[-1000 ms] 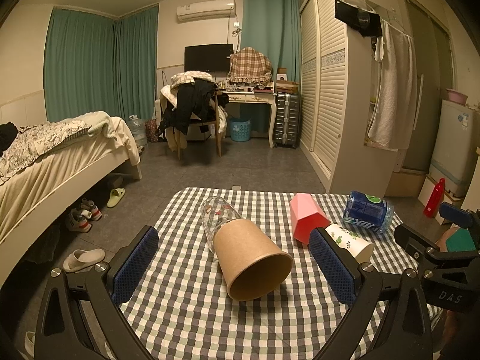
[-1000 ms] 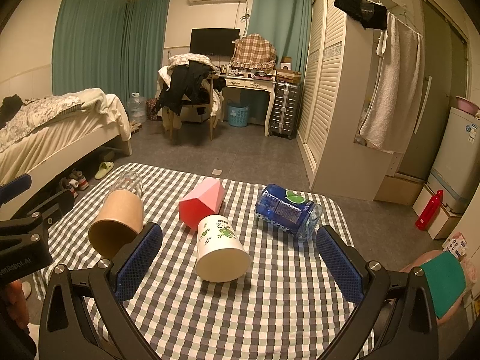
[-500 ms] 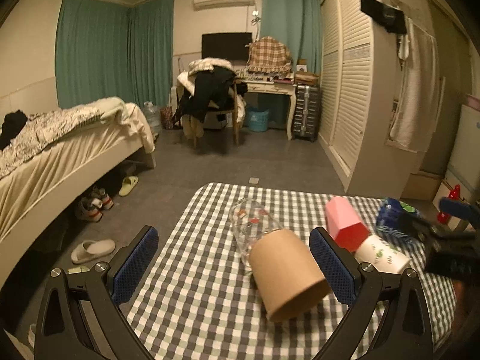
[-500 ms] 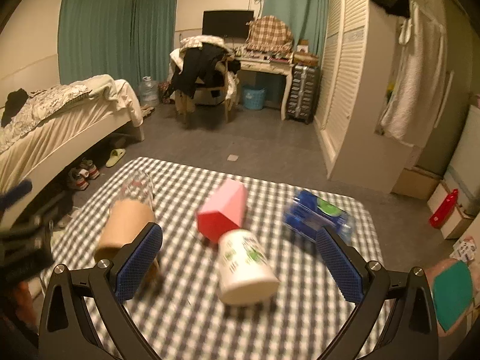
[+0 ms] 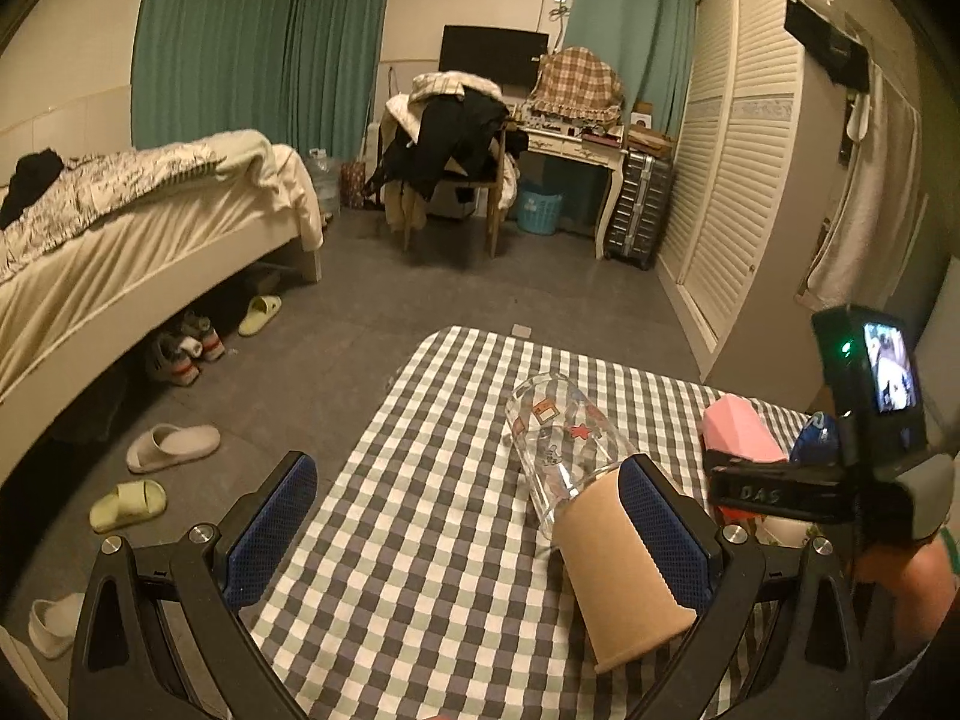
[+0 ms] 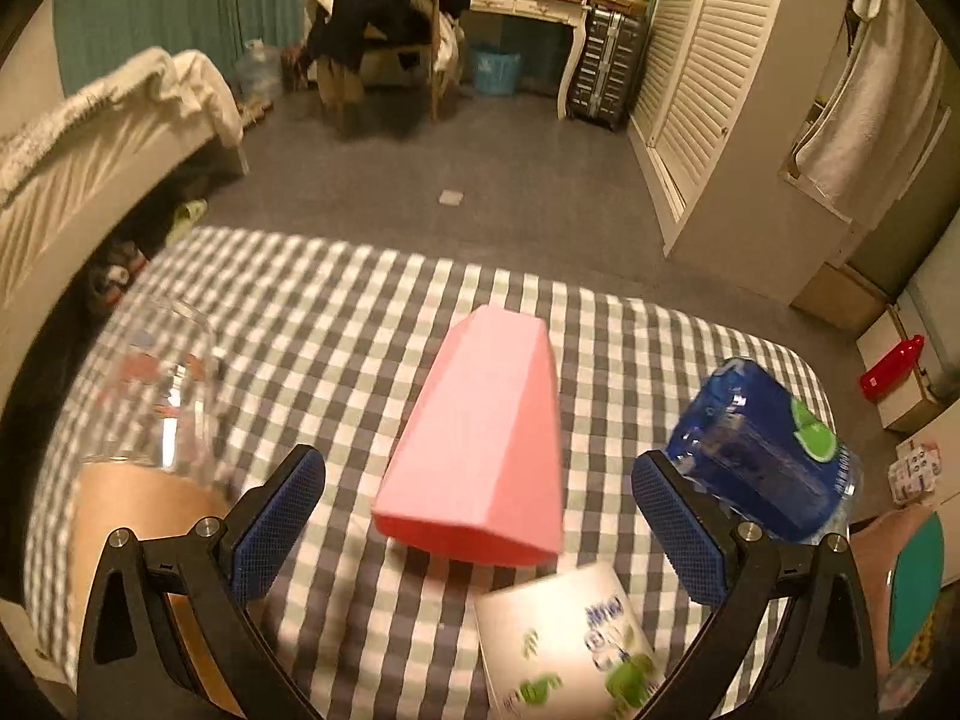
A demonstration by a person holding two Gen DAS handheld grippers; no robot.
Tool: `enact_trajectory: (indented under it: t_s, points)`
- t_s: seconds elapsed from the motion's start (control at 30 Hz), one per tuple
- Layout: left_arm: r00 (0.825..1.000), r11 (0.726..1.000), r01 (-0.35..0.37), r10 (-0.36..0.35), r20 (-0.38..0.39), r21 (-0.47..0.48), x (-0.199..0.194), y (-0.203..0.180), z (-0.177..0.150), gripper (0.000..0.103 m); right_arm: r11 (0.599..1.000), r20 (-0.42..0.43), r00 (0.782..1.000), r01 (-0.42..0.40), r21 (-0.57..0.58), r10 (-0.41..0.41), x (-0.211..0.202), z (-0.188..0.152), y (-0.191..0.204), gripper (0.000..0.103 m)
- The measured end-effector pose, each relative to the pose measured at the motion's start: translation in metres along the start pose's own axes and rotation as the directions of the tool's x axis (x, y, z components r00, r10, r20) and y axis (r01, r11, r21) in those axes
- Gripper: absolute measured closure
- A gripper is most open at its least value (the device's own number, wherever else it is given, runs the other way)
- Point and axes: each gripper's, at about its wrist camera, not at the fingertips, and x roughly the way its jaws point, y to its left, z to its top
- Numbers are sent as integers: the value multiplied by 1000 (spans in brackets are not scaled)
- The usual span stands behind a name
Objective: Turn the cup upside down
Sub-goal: 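Close the right gripper around the pink hexagonal cup, then lift the pink cup with the right gripper toward the left gripper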
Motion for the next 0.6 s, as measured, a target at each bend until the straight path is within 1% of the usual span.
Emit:
enact_trajectory:
  t_s: [0.07, 0.13, 0.17, 0.23, 0.27, 0.3, 0.4, 0.5, 0.6]
  points:
    - [1000, 1000, 7, -7, -8, -5, 4, -1, 1, 0, 1000, -22, 1000, 1, 2, -1, 9, -1, -2, 5]
    - [1000, 1000, 13, -13, -12, -9, 4, -2, 1, 0, 1000, -46, 999, 0, 7, 1, 16, -1, -3, 15]
    - [1000, 1000, 15, -15, -11, -11, 4, -3, 2, 0, 1000, -57, 998, -4, 9, 4, 20, -3, -5, 18]
    - [1000, 1000, 17, -17, -8, -14, 4, -3, 3, 0, 1000, -74, 997, -7, 9, 8, 25, -5, -7, 35]
    - [1000, 1000, 16, -16, -10, -13, 4, -3, 3, 0, 1000, -67, 998, -1, 3, 2, 26, -5, -5, 37]
    - [1000, 1000, 15, -15, -11, -12, 4, -3, 3, 0, 1000, -61, 998, 6, -3, -6, 25, -6, -7, 37]
    - [1000, 1000, 4, -4, -10, -6, 3, -3, 4, 0, 1000, -39, 999, -8, 7, 8, 19, -7, -8, 38]
    - [1000, 1000, -7, 7, -3, 1, 1, -2, 3, 0, 1000, 6, 1000, 0, 4, 0, 2, -9, -9, 40]
    - [1000, 1000, -9, 9, -2, 14, -2, -2, 0, 0, 1000, 59, 998, 1, -10, 0, -29, -10, -6, 41]
